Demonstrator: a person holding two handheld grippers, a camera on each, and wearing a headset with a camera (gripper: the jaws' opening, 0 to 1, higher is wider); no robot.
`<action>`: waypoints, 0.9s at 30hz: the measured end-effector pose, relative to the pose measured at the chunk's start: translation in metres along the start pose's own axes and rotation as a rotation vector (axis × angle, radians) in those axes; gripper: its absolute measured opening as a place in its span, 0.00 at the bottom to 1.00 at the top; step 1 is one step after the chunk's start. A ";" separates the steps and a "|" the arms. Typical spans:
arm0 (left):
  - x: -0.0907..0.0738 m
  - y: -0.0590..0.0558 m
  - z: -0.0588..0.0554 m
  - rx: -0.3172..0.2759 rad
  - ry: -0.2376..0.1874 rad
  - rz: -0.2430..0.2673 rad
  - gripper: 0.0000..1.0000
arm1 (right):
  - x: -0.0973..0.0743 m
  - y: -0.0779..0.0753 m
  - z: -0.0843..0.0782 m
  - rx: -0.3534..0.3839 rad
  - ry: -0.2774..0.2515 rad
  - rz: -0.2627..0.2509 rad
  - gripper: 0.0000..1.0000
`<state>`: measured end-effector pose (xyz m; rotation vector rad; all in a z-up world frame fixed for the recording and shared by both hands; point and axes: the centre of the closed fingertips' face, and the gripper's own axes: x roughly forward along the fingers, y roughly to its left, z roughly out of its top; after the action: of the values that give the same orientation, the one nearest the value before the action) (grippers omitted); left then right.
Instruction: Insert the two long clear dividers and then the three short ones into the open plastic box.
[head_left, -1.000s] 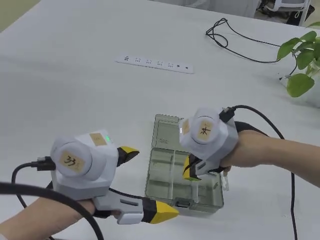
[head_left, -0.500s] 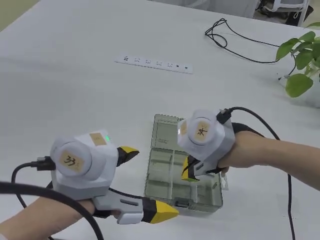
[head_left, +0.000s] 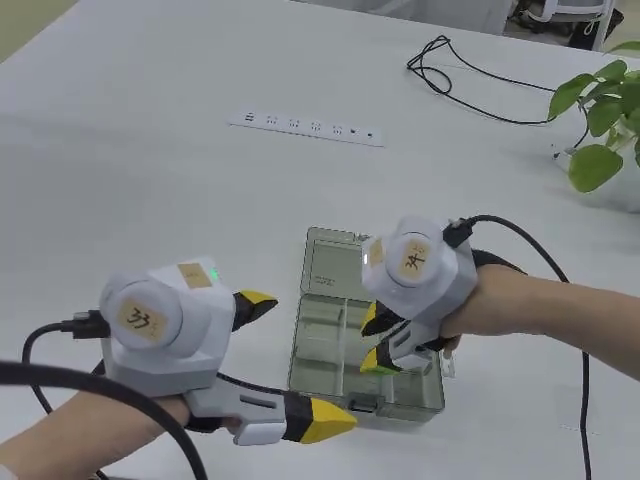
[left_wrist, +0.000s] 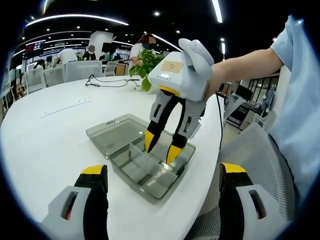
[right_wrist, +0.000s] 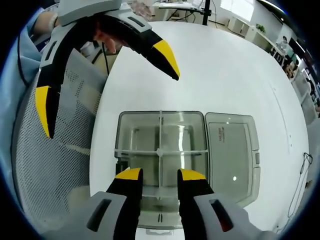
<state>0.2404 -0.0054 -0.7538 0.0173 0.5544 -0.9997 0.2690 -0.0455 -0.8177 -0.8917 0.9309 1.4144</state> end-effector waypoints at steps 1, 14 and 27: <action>0.000 0.000 0.000 0.001 0.000 0.001 0.94 | -0.001 0.001 0.002 0.003 -0.016 0.003 0.32; 0.000 0.000 0.001 -0.003 -0.003 -0.001 0.95 | -0.016 0.001 0.015 0.021 -0.142 -0.027 0.68; 0.000 0.002 0.005 -0.004 -0.011 0.003 0.96 | -0.030 0.000 0.018 0.057 -0.262 -0.071 0.93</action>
<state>0.2438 -0.0055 -0.7498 0.0088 0.5463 -0.9948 0.2701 -0.0403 -0.7832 -0.6713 0.7308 1.3977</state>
